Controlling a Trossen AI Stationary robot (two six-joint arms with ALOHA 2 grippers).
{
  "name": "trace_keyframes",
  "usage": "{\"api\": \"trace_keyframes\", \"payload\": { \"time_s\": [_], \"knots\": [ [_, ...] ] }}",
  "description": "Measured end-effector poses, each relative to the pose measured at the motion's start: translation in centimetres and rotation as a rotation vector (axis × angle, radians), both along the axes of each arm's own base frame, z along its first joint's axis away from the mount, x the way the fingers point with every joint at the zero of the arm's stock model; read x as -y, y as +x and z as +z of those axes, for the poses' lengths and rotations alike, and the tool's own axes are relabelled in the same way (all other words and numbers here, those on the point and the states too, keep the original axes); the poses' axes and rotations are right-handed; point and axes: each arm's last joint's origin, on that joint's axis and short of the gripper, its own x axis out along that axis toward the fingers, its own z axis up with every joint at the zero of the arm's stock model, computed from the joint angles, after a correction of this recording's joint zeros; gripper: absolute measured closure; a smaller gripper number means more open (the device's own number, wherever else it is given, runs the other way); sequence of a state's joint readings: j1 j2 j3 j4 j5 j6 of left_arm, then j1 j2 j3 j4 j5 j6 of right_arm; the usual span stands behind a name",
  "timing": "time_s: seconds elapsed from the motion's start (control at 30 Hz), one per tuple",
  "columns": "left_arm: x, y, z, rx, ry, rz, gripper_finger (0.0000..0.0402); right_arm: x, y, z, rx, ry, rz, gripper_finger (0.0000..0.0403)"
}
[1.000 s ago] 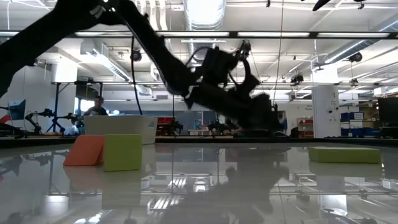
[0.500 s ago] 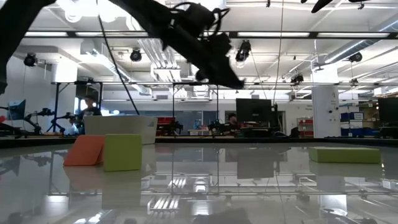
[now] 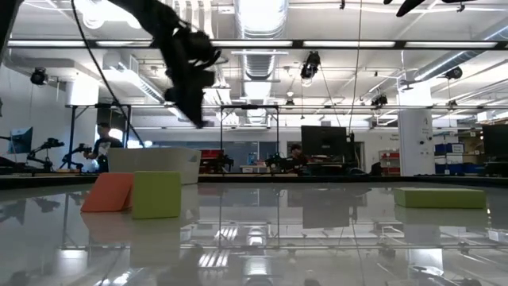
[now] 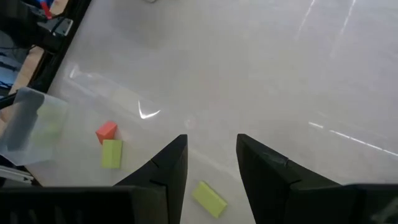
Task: Sort & place blocks by color
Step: Put the blue block into the white bin
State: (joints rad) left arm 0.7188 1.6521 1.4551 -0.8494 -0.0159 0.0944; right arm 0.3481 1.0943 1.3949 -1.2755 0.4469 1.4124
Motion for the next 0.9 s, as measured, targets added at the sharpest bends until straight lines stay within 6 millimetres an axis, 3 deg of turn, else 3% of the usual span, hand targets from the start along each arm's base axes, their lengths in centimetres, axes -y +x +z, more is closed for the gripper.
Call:
{"api": "trace_keyframes", "payload": {
  "time_s": [0.2, 0.4, 0.9],
  "knots": [
    [-3.3, -5.5, -1.1, -0.173, -0.106, 0.204, 0.0276, 0.0, 0.1, 0.0, -0.005, -0.007, 0.010, 0.0275],
    [-5.4, -9.2, -2.9, -0.291, -0.227, 0.316, 0.0276, 0.0, 0.1, 0.0, -0.006, -0.009, 0.014, 0.0275],
    [-6.2, -10.0, -6.1, -0.432, -0.344, 0.316, 0.0276, 0.0, 0.1, -0.1, -0.008, -0.010, 0.014, 0.0275]
  ]
}}
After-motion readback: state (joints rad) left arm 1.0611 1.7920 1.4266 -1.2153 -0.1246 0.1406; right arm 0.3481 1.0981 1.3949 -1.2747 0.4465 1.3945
